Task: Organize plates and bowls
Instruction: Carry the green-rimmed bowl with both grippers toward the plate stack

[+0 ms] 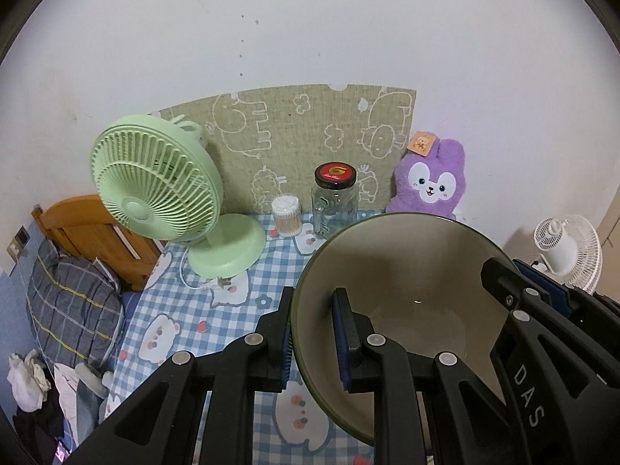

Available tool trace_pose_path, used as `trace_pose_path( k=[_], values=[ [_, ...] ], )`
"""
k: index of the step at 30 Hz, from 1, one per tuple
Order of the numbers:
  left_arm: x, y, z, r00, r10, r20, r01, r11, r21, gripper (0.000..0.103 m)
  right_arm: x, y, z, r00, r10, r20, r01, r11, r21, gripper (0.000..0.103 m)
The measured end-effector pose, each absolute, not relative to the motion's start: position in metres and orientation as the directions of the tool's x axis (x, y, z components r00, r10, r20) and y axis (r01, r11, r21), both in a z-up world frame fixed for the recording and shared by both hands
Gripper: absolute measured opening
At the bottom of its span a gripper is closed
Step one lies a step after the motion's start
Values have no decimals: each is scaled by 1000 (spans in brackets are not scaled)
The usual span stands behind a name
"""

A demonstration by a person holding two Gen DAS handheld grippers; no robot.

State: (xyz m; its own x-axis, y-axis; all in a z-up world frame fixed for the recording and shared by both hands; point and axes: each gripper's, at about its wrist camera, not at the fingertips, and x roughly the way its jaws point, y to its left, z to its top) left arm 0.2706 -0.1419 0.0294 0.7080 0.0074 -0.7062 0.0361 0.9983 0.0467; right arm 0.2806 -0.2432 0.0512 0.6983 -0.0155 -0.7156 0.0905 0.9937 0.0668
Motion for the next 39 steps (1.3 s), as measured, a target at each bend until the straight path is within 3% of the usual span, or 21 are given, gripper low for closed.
trace_pose_path(
  k=[15, 39],
  values=[
    [220, -120, 40, 732, -25, -681, 80, 996, 49, 16, 220, -219, 59, 708, -51, -705, 132, 989, 60, 17],
    [140, -85, -7, 702, -40, -711, 80, 997, 23, 16, 139, -189, 9, 679, -57, -732, 134, 990, 47, 17]
  ],
)
